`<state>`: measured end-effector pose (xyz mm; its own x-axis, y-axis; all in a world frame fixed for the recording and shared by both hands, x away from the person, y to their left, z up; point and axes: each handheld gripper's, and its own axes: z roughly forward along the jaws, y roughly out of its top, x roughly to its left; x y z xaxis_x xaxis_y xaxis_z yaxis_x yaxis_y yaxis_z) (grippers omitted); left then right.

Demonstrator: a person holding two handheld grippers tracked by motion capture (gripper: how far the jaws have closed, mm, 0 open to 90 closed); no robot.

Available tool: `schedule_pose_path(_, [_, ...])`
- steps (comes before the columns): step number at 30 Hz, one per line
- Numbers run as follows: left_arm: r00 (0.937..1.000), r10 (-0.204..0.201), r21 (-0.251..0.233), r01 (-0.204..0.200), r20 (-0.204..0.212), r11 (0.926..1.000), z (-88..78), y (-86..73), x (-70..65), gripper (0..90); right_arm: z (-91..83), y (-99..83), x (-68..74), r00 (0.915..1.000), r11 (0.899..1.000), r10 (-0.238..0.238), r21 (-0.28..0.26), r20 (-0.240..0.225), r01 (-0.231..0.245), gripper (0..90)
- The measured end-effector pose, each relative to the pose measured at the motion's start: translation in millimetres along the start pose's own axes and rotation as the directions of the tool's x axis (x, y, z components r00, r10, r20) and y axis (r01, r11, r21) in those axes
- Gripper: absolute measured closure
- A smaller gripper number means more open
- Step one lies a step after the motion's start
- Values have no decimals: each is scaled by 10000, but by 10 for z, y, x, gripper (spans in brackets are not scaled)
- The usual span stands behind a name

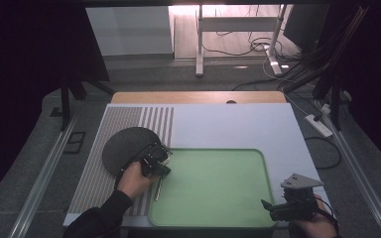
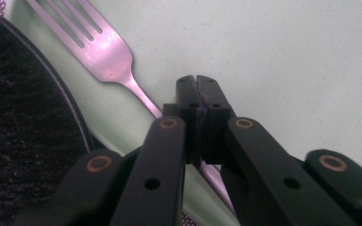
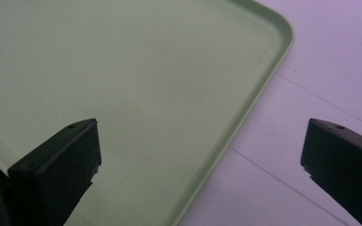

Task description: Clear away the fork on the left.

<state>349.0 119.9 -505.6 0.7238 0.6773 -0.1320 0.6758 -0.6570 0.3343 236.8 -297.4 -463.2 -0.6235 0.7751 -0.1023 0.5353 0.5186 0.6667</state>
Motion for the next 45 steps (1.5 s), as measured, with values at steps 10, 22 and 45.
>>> schedule_pose_path(10, [9993, 378, -679, -381, -52, 9970, -64, 12, -57, 681, 0, -1, -1, 10000, 10000, 19, -32, 9, -19, 0])
schedule_pose_path(22, [9945, 852, -1550, -936, -602, 9835, -127, -38, -94, 268, -1, -1, -3, 10000, 10000, 60, -40, 5, -60, 0])
schedule_pose_path(45, [9975, 688, -2832, -622, 133, 9570, -215, -337, 52, 0, -6, -1, -13, 9998, 9998, 202, -51, 0, -202, 0])
